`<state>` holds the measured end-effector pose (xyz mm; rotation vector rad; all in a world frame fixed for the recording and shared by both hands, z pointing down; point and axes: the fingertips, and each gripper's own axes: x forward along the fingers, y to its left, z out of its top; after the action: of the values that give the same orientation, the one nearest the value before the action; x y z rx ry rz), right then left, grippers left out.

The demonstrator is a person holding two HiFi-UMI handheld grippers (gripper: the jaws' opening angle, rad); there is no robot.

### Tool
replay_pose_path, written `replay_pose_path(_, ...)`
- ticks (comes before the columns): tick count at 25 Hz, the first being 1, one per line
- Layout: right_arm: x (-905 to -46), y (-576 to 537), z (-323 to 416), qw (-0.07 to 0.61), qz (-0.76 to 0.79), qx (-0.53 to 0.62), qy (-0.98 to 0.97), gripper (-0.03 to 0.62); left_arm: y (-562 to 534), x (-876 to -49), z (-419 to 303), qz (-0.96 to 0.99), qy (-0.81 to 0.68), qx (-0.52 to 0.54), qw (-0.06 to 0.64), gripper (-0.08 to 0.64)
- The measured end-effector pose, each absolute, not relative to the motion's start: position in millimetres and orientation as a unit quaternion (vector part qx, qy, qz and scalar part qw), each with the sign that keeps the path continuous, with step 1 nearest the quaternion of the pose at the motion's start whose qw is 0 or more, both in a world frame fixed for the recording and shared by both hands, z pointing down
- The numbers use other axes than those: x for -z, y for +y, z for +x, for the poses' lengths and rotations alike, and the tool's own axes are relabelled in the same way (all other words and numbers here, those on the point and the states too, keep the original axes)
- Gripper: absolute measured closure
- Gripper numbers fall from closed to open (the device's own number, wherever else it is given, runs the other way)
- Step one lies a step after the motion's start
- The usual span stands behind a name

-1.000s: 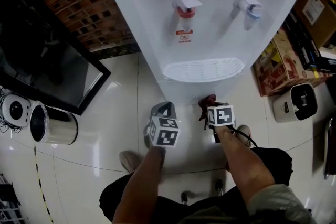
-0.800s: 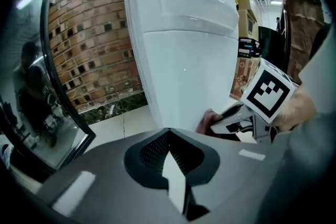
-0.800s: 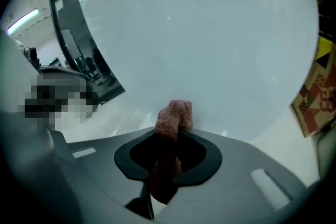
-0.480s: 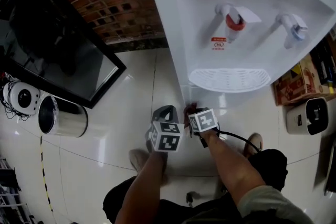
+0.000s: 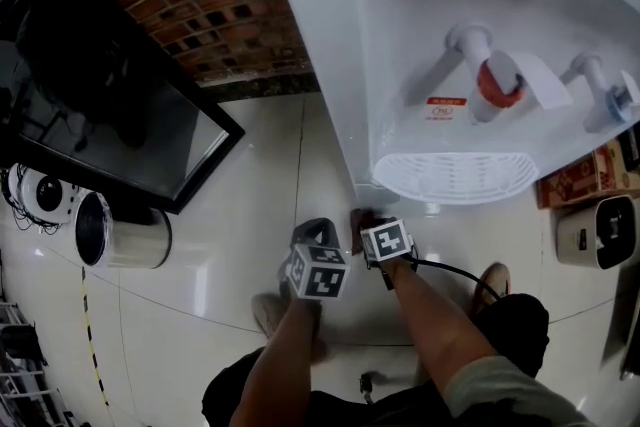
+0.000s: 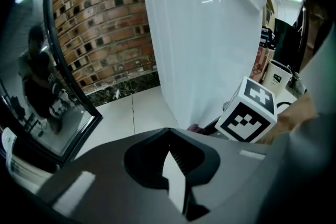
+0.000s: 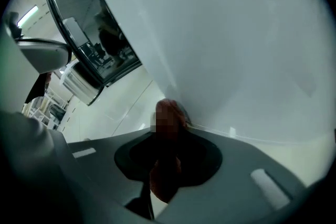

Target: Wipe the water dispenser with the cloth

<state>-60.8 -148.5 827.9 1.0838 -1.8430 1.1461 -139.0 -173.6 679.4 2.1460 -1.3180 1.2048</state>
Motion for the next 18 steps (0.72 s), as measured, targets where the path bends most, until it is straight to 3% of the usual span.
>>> replay_pose_path(18, -814.7, -141.9, 110.7, 0.323, 0.552, -0.434, -0.635, 0.508, -165.0, -686.2, -17.1, 0.816, -0.367, -0.426, 0.134, 0.56)
